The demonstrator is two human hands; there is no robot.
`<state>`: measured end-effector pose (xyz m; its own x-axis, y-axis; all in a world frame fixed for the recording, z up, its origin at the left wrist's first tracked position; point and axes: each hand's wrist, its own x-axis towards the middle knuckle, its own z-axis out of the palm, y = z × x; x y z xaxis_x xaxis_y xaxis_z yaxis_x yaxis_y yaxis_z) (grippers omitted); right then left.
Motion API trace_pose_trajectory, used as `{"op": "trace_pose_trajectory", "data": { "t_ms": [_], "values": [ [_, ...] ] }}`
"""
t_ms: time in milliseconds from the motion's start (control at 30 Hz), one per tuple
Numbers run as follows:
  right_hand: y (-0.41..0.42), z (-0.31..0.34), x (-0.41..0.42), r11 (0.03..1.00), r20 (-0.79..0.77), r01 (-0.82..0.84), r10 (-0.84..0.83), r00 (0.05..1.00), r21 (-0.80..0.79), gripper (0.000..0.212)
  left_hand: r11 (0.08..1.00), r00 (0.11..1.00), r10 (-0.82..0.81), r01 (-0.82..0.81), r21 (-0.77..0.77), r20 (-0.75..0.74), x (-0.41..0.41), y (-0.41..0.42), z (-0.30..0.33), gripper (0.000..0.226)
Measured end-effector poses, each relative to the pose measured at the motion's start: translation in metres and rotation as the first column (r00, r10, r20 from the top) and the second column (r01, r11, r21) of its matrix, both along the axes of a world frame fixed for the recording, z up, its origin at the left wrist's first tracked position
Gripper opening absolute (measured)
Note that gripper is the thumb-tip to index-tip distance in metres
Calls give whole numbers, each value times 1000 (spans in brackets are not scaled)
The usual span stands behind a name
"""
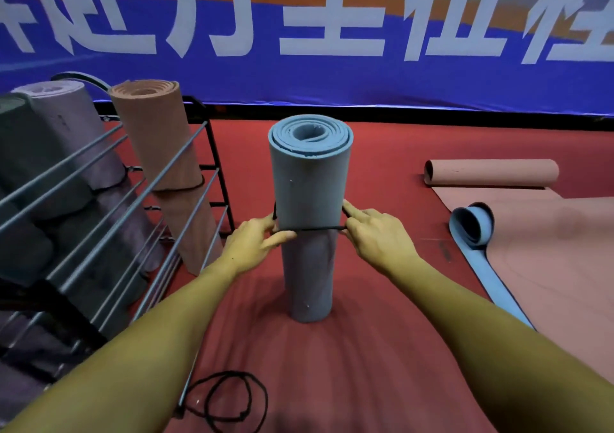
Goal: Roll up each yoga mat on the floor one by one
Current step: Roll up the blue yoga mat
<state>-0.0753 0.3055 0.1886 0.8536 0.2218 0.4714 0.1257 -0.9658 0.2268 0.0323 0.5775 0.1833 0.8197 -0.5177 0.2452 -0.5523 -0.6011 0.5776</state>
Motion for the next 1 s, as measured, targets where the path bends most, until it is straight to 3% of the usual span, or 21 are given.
{"op": "trace_pose_trajectory", "data": {
  "t_ms": [67,167,267,367,433,500,567,633,667,833,1000],
  "values": [
    [-10,-20,6,997,-36,-60,59,998,-43,30,992,984,5,-26,-120,-176,8,1,-30,73],
    [-12,-63,9,999,-134,-31,27,991,-23,30,990,948,-46,1,-141,-315,14,2,-68,73],
    [2,-78,11,982,-252,99,-56,966,162,27,988,911,-66,3,-153,-407,17,-5,-72,57],
    [7,-62,14,934,-317,112,1,948,338,19,976,889,-93,-8,-218,-449,17,-6,-59,25],
    [5,-56,9,848,-327,120,65,943,516,18,961,881,-92,-44,-275,-464,11,-7,-54,21],
    [5,-57,2,674,-346,174,128,929,718,19,924,866,-53,-146,-352,-498,4,-6,-51,25],
    [11,-59,-5,360,-343,252,214,915,898,34,859,778,-29,-301,-414,-627,2,1,-46,36],
    [18,-56,-10,45,-318,319,277,907,947,52,846,709,-88,-318,-428,-700,7,10,-43,66],
    [20,-54,-11,-20,-311,330,285,907,944,57,863,713,-103,-283,-419,-693,8,11,-40,83],
    [32,-52,-4,-33,-320,350,330,888,936,94,882,830,-133,-150,-447,-541,10,-16,-32,137],
    [33,-59,8,20,-310,319,307,900,947,113,927,912,-87,-74,-368,-402,16,-24,-40,127]
  ]
}}
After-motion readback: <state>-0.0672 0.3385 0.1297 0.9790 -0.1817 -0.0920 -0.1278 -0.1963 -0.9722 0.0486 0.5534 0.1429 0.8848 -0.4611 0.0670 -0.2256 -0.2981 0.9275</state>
